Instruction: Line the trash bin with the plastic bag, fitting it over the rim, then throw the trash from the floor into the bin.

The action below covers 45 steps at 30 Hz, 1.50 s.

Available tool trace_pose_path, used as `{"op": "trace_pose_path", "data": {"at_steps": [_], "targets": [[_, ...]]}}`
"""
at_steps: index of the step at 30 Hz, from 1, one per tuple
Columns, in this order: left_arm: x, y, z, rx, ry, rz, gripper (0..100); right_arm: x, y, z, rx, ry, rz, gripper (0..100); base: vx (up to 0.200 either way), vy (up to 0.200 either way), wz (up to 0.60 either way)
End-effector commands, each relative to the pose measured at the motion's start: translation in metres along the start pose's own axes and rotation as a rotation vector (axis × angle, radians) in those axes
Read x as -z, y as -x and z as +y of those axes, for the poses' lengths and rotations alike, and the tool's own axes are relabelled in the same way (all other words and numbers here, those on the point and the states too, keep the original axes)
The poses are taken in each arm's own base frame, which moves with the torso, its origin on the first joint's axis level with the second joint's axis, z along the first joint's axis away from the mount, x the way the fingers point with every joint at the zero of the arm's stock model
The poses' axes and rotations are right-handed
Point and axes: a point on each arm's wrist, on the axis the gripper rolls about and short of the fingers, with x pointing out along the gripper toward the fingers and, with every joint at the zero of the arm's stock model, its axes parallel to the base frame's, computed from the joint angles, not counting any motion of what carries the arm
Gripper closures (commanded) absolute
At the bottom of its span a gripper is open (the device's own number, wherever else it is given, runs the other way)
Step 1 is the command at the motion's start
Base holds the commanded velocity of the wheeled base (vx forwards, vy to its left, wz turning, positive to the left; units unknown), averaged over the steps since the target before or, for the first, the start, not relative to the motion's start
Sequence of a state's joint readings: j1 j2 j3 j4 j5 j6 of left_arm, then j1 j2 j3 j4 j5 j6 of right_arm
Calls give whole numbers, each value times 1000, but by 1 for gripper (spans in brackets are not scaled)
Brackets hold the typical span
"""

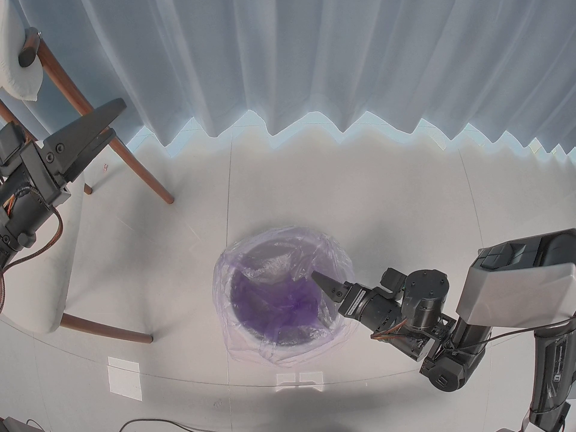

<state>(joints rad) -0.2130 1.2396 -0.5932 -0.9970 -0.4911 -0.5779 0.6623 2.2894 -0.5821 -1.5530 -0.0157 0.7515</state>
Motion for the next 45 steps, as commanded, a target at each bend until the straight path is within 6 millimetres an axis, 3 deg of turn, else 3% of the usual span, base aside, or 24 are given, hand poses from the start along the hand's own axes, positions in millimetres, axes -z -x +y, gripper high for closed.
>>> {"op": "trace_pose_path", "data": {"at_steps": [1, 8, 13, 17, 21, 29, 40, 45], "targets": [[1, -1, 2, -5, 11, 2, 0, -13, 0, -5, 2, -12, -47, 0, -200, 0, 0], [0, 0, 0, 2, 13, -6, 0, -27, -2, -24, 51, -9, -86, 0, -200, 0, 0], [0, 3, -2, 10, -1, -10, 0, -39, -7, -54, 124, 23, -127, 0, 0, 0, 0], [-1, 6, -6, 26, -5, -15, 0, -32, -9, -66, 143, 38, -97, 0, 0, 0, 0], [1, 6, -8, 39, 2, -5, 0, -24, -10, -67, 112, 98, -37, 0, 0, 0, 0], [6, 5, -9, 53, 13, 13, 0, -36, -28, -63, 14, 92, -64, 0, 0, 0, 0], [12, 5, -9, 59, 27, 33, 0, -64, -54, -59, -98, -116, -167, 0, 0, 0, 0], [14, 5, -10, 65, 32, 40, 0, -66, -58, -61, -112, -182, -174, 0, 0, 0, 0]]}}
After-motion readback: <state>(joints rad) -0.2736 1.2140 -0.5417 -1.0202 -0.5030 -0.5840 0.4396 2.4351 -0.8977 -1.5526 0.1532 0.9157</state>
